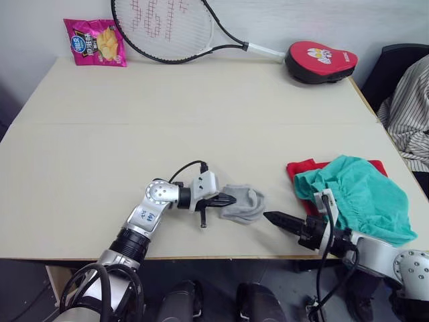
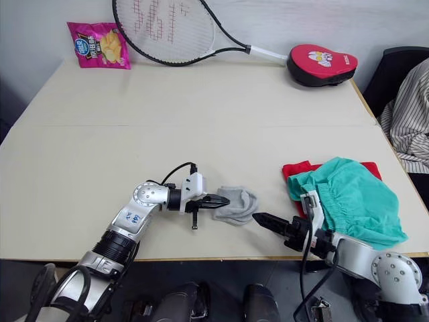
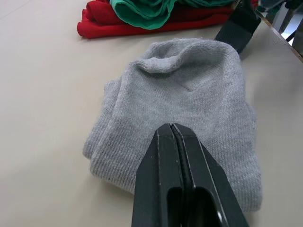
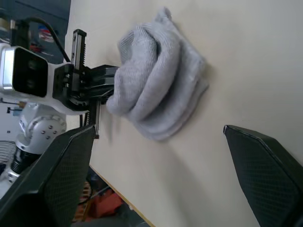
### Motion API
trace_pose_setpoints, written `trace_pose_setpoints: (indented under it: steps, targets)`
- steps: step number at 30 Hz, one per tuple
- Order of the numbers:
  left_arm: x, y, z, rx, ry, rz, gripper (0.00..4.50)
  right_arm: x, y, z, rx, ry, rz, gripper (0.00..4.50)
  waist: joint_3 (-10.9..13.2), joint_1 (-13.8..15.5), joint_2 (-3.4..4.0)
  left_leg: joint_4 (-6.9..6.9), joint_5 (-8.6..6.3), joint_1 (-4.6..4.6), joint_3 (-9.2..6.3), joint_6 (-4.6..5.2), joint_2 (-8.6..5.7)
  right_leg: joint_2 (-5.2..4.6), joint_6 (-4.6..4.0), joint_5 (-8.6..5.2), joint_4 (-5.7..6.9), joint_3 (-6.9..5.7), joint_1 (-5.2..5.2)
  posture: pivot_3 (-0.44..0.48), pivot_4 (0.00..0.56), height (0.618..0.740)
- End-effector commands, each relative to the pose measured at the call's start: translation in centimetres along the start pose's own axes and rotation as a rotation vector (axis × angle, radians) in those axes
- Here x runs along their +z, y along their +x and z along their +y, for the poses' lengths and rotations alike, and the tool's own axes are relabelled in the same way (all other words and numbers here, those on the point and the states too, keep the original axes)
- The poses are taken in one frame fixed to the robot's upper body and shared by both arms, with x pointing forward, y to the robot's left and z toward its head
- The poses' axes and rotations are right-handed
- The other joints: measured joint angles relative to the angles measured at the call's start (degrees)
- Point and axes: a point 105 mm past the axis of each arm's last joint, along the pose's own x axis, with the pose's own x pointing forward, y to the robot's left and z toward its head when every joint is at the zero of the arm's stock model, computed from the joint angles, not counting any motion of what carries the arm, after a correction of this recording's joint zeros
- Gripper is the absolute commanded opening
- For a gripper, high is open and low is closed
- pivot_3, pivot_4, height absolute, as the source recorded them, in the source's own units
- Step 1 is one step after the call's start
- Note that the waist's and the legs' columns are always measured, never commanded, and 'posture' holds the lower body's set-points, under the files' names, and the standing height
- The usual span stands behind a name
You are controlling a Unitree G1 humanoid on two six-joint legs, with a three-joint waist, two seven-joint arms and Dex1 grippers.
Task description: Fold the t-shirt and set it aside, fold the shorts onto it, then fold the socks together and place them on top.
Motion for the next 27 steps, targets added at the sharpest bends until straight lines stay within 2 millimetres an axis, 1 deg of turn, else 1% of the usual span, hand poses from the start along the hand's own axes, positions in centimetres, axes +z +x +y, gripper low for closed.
trace_pose_setpoints:
  steps: [1, 4, 6, 7, 8, 9, 10, 12, 13, 18, 19, 20, 21, 22, 23, 25, 27]
  targets:
    - [-1.2, 0.3, -0.6, -0.026, -0.023, 0.05, 0.0, -0.8, 1.8, 0.5, 0.002, 0.059, 0.055, 4.44, -0.02, -0.09, 0.03, -0.01, 0.01, -0.01, 0.01, 0.0, 0.0, 0.0, 0.0, 0.0, 0.0, 0.0, -0.01, 0.0, 0.15, 0.74]
    - [-1.2, 0.2, -0.7, -0.029, -0.022, 0.051, 0.0, -1.1, 3.7, 0.8, 0.0, 0.06, 0.089, 4.44, -0.03, -0.15, 0.0, 0.0, 0.02, -0.01, 0.01, 0.04, 0.0, 0.01, 0.01, 0.01, -0.01, -0.01, -0.01, 0.0, 0.15, 0.74]
    - [-1.1, 0.1, -0.6, -0.027, -0.02, 0.052, 0.0, -0.3, 5.1, 0.7, -0.017, 0.071, 0.058, 4.44, -0.06, -0.23, -0.04, -0.01, 0.03, -0.01, 0.02, 0.05, 0.0, 0.01, 0.01, 0.01, 0.0, -0.01, -0.01, 0.0, 0.15, 0.74]
    - [-1.1, 0.0, -0.5, -0.027, -0.019, 0.052, 0.0, 0.0, 5.5, 0.7, -0.021, 0.074, 0.048, 4.07, -0.07, -0.26, -0.04, 0.0, 0.03, -0.01, 0.02, 0.04, 0.02, 0.03, 0.02, 0.01, 0.0, -0.02, -0.01, 0.0, 0.15, 0.74]
    - [-1.0, -0.1, -0.5, -0.027, -0.019, 0.053, 0.0, 0.3, 5.7, 0.7, -0.022, 0.077, 0.037, 3.8, -0.07, -0.27, -0.03, 0.0, 0.04, -0.01, 0.02, 0.05, 0.02, 0.03, 0.02, 0.01, 0.01, -0.02, -0.01, 0.0, 0.15, 0.74]
    - [-1.0, -0.1, -0.5, -0.026, -0.018, 0.054, 0.0, 0.5, 5.8, 0.6, -0.026, 0.079, 0.028, 3.63, -0.07, -0.27, -0.03, 0.0, 0.04, -0.01, 0.03, 0.05, 0.02, 0.03, 0.02, 0.01, 0.02, -0.01, -0.02, 0.0, 0.15, 0.74]
    - [-1.0, -0.2, -0.4, -0.026, -0.017, 0.055, 0.0, 0.6, 5.8, 0.5, -0.03, 0.08, 0.023, 3.23, -0.07, -0.26, -0.03, 0.0, 0.04, -0.01, 0.03, 0.05, 0.02, 0.03, 0.02, 0.01, 0.02, -0.01, -0.02, 0.0, 0.15, 0.74]
    - [-1.0, -0.4, -0.4, -0.026, -0.016, 0.057, 0.0, 0.6, 5.7, 0.4, -0.032, 0.081, 0.022, 2.44, -0.07, -0.27, -0.03, -0.01, 0.13, -0.02, 0.04, 0.21, 0.02, 0.03, 0.02, 0.01, 0.02, -0.01, -0.02, 0.0, 0.15, 0.74]
    - [-1.0, -0.4, -0.4, -0.024, -0.015, 0.058, 0.0, 0.5, 5.5, 0.4, -0.03, 0.086, 0.023, 2.23, -0.07, -0.27, -0.03, -0.01, 0.13, -0.03, 0.04, 0.22, 0.02, 0.03, 0.02, 0.01, 0.02, -0.01, -0.02, 0.0, 0.15, 0.74]
    - [-0.5, -0.8, -0.2, -0.003, -0.039, 0.027, 0.0, 0.1, 4.9, 0.3, -0.021, 0.102, 0.009, 0.72, -0.07, -0.25, -0.03, -0.05, 0.13, -0.04, 0.04, 0.23, 0.02, 0.03, 0.02, 0.01, -0.02, -0.01, -0.05, 0.0, 0.15, 0.74]
    - [-0.2, -0.9, -0.1, 0.006, -0.046, 0.011, 0.0, 0.2, 4.7, 0.5, -0.01, 0.112, -0.006, 0.44, -0.07, -0.2, -0.03, -0.05, 0.12, -0.05, 0.04, 0.22, 0.02, 0.03, 0.02, 0.01, -0.04, -0.01, -0.05, 0.0, 0.15, 0.74]
    - [0.2, -1.0, 0.1, 0.015, -0.055, -0.011, 0.0, 0.3, 4.3, 0.9, 0.011, 0.122, -0.024, 0.27, -0.07, -0.12, -0.03, -0.06, 0.12, -0.05, 0.02, 0.23, 0.02, 0.03, 0.02, 0.01, -0.06, -0.02, -0.03, 0.0, 0.15, 0.74]
    - [0.4, -1.1, 0.2, 0.021, -0.06, -0.025, 0.0, 0.4, 4.1, 1.1, 0.024, 0.129, -0.036, 0.21, -0.07, -0.05, -0.03, -0.06, 0.1, -0.05, 0.03, 0.22, 0.02, 0.02, 0.02, 0.01, -0.09, -0.03, -0.03, 0.0, 0.15, 0.74]
    - [1.1, -1.3, 0.3, 0.03, -0.062, -0.06, 0.0, 0.6, 3.8, 1.5, 0.046, 0.133, -0.055, 0.21, -0.07, 0.0, -0.03, -0.06, 0.09, -0.1, 0.02, 0.23, 0.02, 0.02, 0.03, 0.01, -0.11, -0.04, -0.05, 0.0, 0.15, 0.74]
    - [2.7, -1.8, 0.9, 0.055, -0.058, -0.144, 0.19, 1.0, 3.0, 2.4, 0.088, 0.131, -0.094, 0.21, -0.07, -0.02, -0.03, -0.06, 0.08, -0.16, 0.01, 0.25, 0.02, 0.02, 0.03, 0.02, -0.15, -0.05, -0.08, 0.0, 0.15, 0.74]
    - [5.7, -3.0, 1.4, 0.072, -0.071, -0.286, 0.6, 2.2, 1.3, 4.3, 0.185, 0.11, -0.189, 0.21, -0.01, 0.01, 0.06, -0.04, 0.09, -0.34, 0.0, 0.29, 0.01, 0.01, 0.09, 0.05, -0.23, -0.09, -0.18, 0.0, 0.15, 0.74]
    - [7.4, -4.2, 1.6, 0.076, -0.064, -0.35, 1.14, 3.1, -0.6, 5.9, 0.258, 0.079, -0.301, 0.21, -0.01, -0.12, 0.07, 0.04, 0.14, -0.69, -0.04, 0.39, 0.01, 0.03, 0.17, 0.09, -0.24, -0.12, -0.47, 0.0, 0.15, 0.74]
